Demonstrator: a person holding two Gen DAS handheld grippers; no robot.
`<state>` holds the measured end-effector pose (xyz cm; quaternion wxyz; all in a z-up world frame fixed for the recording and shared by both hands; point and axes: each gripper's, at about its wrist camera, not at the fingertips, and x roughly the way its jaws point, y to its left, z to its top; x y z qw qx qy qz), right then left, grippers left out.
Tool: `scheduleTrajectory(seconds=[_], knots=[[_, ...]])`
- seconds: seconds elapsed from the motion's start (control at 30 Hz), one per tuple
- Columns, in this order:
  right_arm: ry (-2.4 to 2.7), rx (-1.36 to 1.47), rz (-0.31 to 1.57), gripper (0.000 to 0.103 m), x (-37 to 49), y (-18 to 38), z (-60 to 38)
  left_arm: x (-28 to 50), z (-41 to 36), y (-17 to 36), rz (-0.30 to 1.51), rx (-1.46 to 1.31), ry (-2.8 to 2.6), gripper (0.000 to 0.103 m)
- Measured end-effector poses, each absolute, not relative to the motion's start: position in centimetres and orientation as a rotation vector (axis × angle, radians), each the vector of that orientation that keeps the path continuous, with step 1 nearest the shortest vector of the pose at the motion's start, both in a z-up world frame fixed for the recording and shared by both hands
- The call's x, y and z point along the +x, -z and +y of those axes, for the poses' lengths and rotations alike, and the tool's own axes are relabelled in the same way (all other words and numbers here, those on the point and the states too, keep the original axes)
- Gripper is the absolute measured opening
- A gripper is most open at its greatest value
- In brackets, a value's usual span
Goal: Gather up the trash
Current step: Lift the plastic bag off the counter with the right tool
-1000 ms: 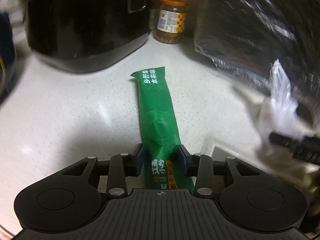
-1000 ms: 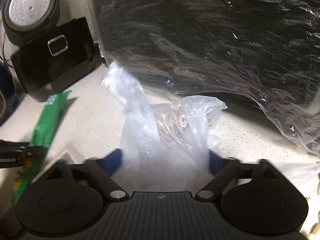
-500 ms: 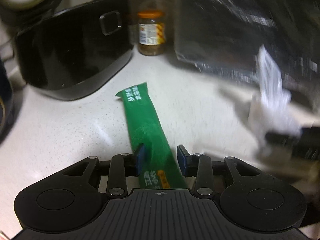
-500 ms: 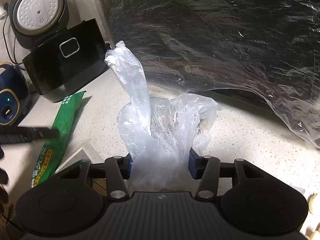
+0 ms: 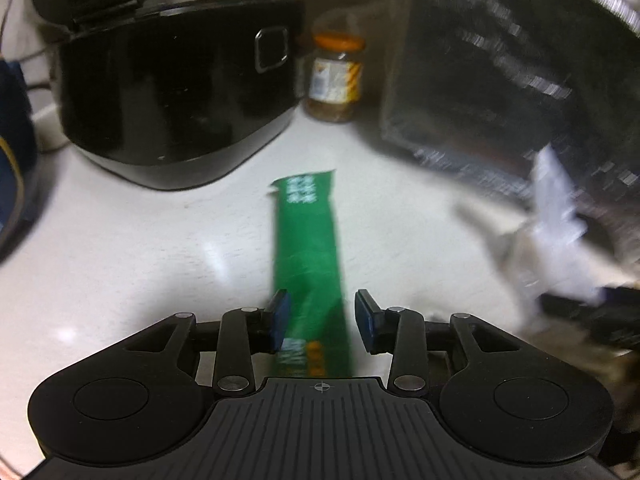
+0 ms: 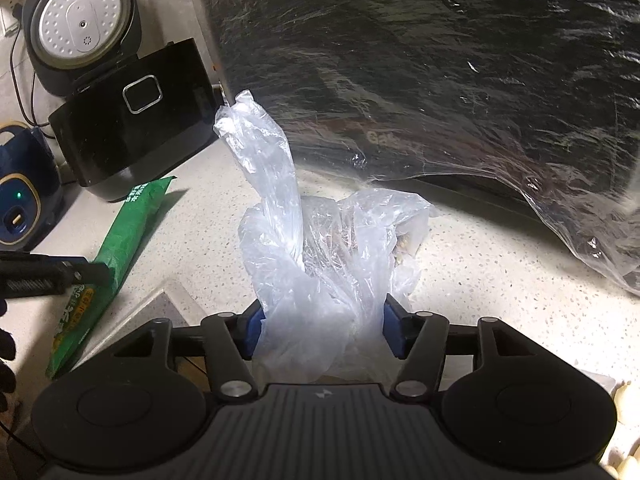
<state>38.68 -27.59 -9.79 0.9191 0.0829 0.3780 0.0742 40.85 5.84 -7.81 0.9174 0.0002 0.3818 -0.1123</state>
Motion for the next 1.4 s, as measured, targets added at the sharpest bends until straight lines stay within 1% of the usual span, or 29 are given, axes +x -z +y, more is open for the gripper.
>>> scheduleTrajectory(seconds=[0.13,0.23,0.3,0.43,0.5,0.6,0.77,0.9,1.03,1.1,1.17,1.27,1.33,1.4], knots=[[-0.163,0.186,0.765,0.065,38.5,9.9,-27.7,41.0,4.2,8.3,0.801,0.081,0.211,0.04],[-0.167,0.162,0.762,0.068,38.5,9.9,-27.3,41.5,3.4,9.1,0.826,0.118,0.168,0.044],[-0.169,0.152,0.761,0.071,38.4,10.0,-27.2,41.6,3.6,9.1,0.843,0.093,0.168,0.045],[-0.18,0.145,0.752,0.074,38.2,10.1,-27.1,42.2,3.6,9.2,0.865,0.073,0.181,0.051],[-0.184,0.139,0.748,0.077,38.1,10.1,-27.0,42.4,3.6,9.4,0.87,0.067,0.186,0.054],[-0.183,0.128,0.744,0.08,38.0,10.2,-26.6,42.5,3.7,9.3,0.856,0.046,0.191,0.054],[-0.179,0.08,0.732,0.083,37.7,10.4,-25.9,43.4,4.3,9.7,0.849,0.038,0.142,0.055],[-0.161,0.051,0.717,0.086,37.1,10.6,-25.4,43.9,4.3,9.9,0.845,0.061,0.136,0.055],[-0.152,0.02,0.734,0.086,37.0,10.4,-25.0,44.2,4.2,10.0,0.838,0.081,0.143,0.054],[-0.177,-0.023,0.747,0.085,37.0,9.6,-25.1,44.0,4.1,10.1,0.833,0.106,0.155,0.052],[-0.144,-0.071,0.671,0.085,36.3,8.5,-25.3,43.7,4.2,10.0,0.83,0.114,0.175,0.048],[-0.117,-0.147,0.551,0.085,35.7,7.5,-25.1,43.5,4.2,10.0,0.832,0.114,0.181,0.044],[-0.12,-0.165,0.557,0.085,36.8,7.6,-24.9,43.5,4.3,9.9,0.832,0.119,0.186,0.042],[-0.102,-0.128,0.608,0.085,38.5,8.3,-25.0,43.4,4.4,9.8,0.833,0.117,0.196,0.04]])
